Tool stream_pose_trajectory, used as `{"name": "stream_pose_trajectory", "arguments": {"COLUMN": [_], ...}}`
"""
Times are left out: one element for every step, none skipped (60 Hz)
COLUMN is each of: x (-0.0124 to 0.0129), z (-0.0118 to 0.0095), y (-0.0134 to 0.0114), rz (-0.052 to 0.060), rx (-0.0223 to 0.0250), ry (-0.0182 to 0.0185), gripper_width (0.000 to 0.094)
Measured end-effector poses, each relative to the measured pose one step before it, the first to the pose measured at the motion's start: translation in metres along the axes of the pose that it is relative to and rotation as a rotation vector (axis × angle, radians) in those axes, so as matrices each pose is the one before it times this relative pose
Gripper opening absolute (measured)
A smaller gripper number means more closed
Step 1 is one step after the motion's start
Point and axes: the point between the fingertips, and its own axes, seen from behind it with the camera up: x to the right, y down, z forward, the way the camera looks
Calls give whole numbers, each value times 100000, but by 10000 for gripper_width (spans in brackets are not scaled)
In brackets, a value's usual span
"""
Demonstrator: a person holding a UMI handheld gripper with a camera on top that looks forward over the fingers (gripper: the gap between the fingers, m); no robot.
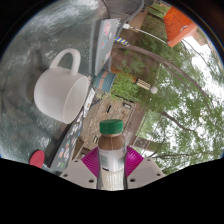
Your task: Pour water
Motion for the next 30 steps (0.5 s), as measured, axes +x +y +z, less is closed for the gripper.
{"name": "stream_pose_trajectory", "arguments": {"x": [493, 648, 622, 633, 552, 124, 534, 246, -250, 284, 142, 344, 76, 205, 165, 279, -4, -87, -433, 319, 359, 438, 256, 408, 337, 227, 144, 139, -52, -53], "z": [-48, 144, -168, -167, -125, 412, -189, -163, -62, -188, -187, 729, -113, -61, 89, 744, -1889, 2003, 143, 393, 296, 351, -286, 472, 351, 334, 329, -567, 150, 187], "y": [433, 356, 601, 590, 544, 353, 563, 646, 627, 550, 536, 143, 794, 853, 1010, 804, 2248, -755, 2176, 496, 647, 841, 1594, 877, 628, 651, 419, 557, 293, 211], "rz": [7484, 7618, 8733, 9374, 9987, 10240, 10554, 10638, 11382, 10684, 10573, 9416, 10085, 9828, 9445, 9016, 13393, 3361, 9844, 6410, 5796, 4453, 3966, 261, 33, 76, -203, 2030, -1136, 86], "rx": [-1189, -386, -1084, -1079, -779, -756, -950, -1729, -485, -698, -442, -26, -1136, -1205, -1674, -2448, 3619, -5042, 1971, -712, -855, -1258, -1128, -1893, -1394, -930, -521, 731, -557, -514], "ry": [908, 1356, 883, 775, 842, 371, 561, -39, 1615, -364, -834, -2226, -901, -409, -707, -1849, 4488, -6324, 1204, -1170, -730, -120, -48, -515, -113, -185, -223, 356, -393, -397], "gripper_width": [296, 296, 296, 296, 297, 295, 296, 296, 296, 296, 295, 295, 297, 297, 296, 297, 298, 298, 299, 298, 298, 297, 298, 297, 297, 297, 296, 297, 297, 296]}}
